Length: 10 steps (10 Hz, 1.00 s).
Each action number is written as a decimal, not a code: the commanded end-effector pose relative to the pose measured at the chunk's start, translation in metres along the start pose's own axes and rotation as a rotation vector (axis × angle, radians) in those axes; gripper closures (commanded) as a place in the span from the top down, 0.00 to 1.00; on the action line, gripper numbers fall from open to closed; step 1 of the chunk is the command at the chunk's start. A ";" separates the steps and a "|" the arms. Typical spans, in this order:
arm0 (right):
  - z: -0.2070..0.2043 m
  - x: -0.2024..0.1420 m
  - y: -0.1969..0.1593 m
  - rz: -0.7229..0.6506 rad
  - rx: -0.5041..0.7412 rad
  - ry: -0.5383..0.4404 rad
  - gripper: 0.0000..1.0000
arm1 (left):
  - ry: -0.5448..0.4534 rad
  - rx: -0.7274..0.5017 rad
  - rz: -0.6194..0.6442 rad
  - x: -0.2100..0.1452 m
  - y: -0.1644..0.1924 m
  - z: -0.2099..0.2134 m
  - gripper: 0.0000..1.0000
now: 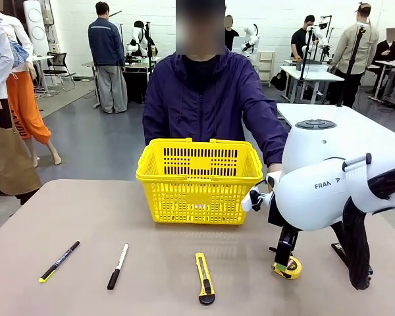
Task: Place the items the person wants into the basket.
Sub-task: Pick up the item the person points to and place it in the Market Basket.
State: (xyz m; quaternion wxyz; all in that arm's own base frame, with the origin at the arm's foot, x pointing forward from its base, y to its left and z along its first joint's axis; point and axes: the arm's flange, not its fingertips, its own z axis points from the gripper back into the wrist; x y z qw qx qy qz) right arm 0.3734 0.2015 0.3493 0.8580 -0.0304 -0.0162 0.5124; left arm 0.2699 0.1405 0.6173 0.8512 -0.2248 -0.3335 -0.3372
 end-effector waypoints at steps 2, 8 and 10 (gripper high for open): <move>-0.014 -0.003 -0.001 0.012 -0.028 0.011 1.00 | -0.009 -0.008 -0.014 -0.001 0.000 0.001 1.00; -0.034 -0.002 -0.018 0.016 0.041 0.009 1.00 | -0.009 -0.008 -0.014 -0.001 0.000 0.001 1.00; -0.035 -0.002 -0.019 0.018 0.047 0.010 1.00 | -0.009 -0.008 -0.014 -0.001 0.000 0.001 1.00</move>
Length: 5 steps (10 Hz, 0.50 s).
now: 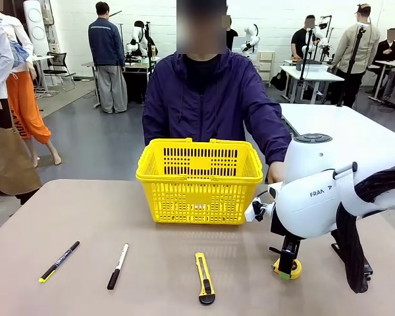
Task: Place the items the person wants into the basket.
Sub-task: Pick up the item the person points to and place it in the Market Basket.
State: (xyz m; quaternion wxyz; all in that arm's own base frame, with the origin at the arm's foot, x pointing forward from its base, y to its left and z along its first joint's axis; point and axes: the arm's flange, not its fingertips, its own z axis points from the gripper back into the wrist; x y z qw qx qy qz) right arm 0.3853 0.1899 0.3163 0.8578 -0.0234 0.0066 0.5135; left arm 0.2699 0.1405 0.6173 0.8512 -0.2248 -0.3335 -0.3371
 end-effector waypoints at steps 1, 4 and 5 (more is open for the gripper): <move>-0.001 0.002 -0.007 0.014 0.010 -0.023 1.00 | -0.008 -0.008 -0.014 -0.001 0.000 0.001 1.00; -0.005 0.003 -0.010 0.015 0.024 -0.016 1.00 | -0.008 -0.008 -0.014 -0.001 0.000 0.001 1.00; -0.006 0.004 -0.011 0.013 0.026 -0.010 1.00 | -0.008 -0.008 -0.014 -0.001 0.000 0.001 1.00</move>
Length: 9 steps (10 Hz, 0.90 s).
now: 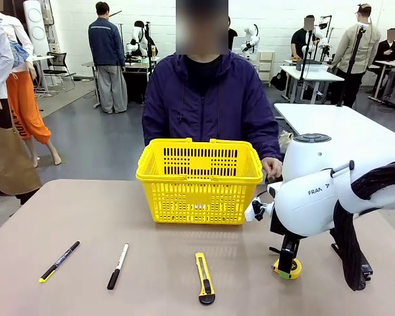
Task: Place the items the person wants into the basket.
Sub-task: Pick up the item the person points to and place it in the Market Basket.
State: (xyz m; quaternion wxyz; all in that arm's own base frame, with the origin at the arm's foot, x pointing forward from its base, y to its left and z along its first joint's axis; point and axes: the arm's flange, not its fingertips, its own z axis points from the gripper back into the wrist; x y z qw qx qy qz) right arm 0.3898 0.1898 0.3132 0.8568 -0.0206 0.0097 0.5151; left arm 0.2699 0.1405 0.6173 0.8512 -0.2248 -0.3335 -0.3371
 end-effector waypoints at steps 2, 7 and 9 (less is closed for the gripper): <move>-0.009 0.002 -0.012 0.003 0.036 -0.007 1.00 | -0.008 -0.008 -0.014 -0.001 0.000 0.001 1.00; -0.010 0.003 -0.012 0.016 0.037 -0.006 0.42 | -0.008 -0.008 -0.014 -0.001 0.000 0.001 1.00; -0.010 0.003 -0.013 0.013 0.037 -0.009 0.00 | -0.008 -0.008 -0.014 -0.001 0.000 0.001 1.00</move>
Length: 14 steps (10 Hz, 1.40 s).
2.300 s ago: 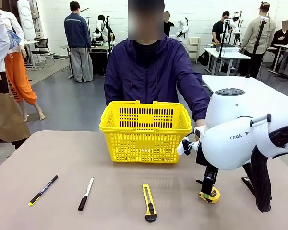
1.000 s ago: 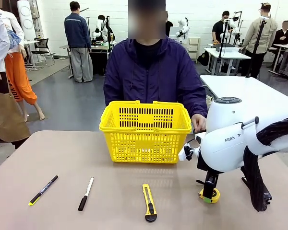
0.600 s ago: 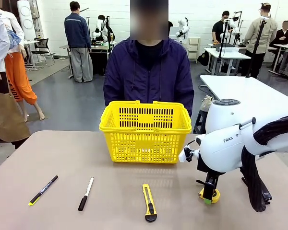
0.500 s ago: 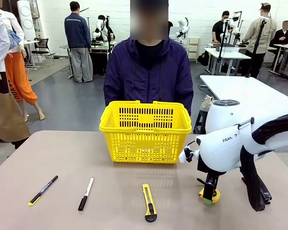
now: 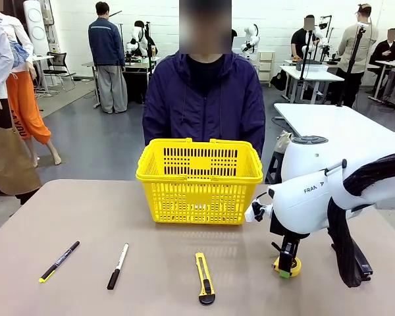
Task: Place the items the person wants into the basket.
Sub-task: Pick up the item the person points to and place it in the Market Basket.
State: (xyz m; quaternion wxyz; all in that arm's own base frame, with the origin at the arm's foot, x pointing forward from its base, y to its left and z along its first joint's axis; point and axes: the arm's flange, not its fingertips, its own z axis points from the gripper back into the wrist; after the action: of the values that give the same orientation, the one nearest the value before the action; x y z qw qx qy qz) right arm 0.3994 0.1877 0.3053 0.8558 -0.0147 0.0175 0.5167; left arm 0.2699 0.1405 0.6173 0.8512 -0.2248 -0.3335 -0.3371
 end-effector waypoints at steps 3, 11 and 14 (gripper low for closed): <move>-0.001 -0.001 -0.003 0.006 0.017 -0.018 0.00 | -0.008 -0.008 -0.014 -0.001 0.000 0.001 1.00; 0.220 -0.016 0.047 -0.316 -0.102 -0.089 0.14 | -0.008 -0.008 -0.014 -0.001 0.000 0.001 1.00; 0.266 -0.001 0.056 -0.350 -0.149 -0.111 0.14 | -0.008 -0.008 -0.014 -0.001 0.000 0.001 1.00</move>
State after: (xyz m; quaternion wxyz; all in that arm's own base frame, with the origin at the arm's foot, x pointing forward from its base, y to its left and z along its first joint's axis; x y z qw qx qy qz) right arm 0.3472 0.2114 0.5748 0.9242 -0.0423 -0.0776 0.3716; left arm 0.2701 0.1406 0.6172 0.8514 -0.2249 -0.3334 -0.3369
